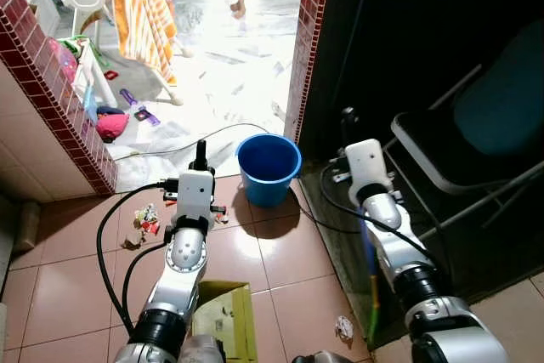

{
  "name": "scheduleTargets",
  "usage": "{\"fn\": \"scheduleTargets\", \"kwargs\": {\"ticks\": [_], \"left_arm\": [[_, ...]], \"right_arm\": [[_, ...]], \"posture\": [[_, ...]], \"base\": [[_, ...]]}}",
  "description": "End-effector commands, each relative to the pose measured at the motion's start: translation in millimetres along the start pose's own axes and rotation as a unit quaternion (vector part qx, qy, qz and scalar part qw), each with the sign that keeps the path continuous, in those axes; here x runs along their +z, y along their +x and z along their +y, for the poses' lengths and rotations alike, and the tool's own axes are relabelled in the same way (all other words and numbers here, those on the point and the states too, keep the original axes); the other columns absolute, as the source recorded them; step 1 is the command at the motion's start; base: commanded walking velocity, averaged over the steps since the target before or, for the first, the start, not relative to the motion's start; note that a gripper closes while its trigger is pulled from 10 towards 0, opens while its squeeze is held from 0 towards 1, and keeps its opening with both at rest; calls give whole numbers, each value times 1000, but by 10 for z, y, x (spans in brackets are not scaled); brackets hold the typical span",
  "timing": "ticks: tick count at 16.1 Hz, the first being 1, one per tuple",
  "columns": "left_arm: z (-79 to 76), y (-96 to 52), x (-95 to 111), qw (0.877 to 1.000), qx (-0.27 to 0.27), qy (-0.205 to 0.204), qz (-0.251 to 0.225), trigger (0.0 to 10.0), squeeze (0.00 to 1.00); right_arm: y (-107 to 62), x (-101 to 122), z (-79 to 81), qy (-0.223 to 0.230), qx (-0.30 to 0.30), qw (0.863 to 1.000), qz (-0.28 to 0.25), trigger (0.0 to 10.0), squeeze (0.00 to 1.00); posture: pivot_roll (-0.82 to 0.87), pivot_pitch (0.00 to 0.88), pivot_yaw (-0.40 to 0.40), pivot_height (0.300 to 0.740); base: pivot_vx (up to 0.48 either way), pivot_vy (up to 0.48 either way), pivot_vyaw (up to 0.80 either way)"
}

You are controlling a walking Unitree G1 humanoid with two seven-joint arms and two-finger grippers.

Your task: Sweep floor

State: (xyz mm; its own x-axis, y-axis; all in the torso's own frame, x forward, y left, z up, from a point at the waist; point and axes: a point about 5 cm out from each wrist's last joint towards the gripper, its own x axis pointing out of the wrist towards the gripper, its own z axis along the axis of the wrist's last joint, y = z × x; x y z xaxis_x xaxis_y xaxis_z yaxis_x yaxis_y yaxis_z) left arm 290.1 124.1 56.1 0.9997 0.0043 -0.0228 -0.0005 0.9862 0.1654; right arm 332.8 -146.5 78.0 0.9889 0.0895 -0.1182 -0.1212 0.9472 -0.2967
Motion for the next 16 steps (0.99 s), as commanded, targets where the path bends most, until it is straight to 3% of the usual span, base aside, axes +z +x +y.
{"fn": "scheduleTargets", "kwargs": {"ticks": [1, 6, 8, 9, 12, 16], "left_arm": [[-22, 9, -30, 1000, -8, 8, 9, 10000, 0], [-10, 22, -43, 1000, -8, 9, 16, 10000, 0], [-16, 26, -49, 1000, -9, 8, 19, 10000, 0], [-18, 32, -50, 1000, -9, 7, 20, 10000, 0], [-16, 46, -48, 1000, -3, -3, 21, 10000, 0], [-32, 43, -52, 1000, -5, -3, 23, 10000, 0]], "right_arm": [[3, -39, -19, 11, -1, 1000, 19, 10000, 0], [26, -75, 67, 37, 20, 998, 49, 10000, 0], [36, -97, 95, 71, 22, 995, 69, 10000, 0], [56, -79, 118, 115, 19, 990, 75, 10000, 0], [106, 92, 155, 214, 25, 976, 35, 10000, 0], [117, 277, 140, 270, 30, 962, -20, 10000, 0]], "posture": [[-15, 0, -37, 740], [-15, 0, -37, 740], [-15, 0, -36, 740], [-13, 0, -37, 740], [-14, 0, -37, 740], [-16, 0, -39, 740]], "base": [[0, 0, 0], [0, 0, 0], [0, 0, 0], [0, 0, 0], [0, 0, 0], [0, 0, 0]]}}
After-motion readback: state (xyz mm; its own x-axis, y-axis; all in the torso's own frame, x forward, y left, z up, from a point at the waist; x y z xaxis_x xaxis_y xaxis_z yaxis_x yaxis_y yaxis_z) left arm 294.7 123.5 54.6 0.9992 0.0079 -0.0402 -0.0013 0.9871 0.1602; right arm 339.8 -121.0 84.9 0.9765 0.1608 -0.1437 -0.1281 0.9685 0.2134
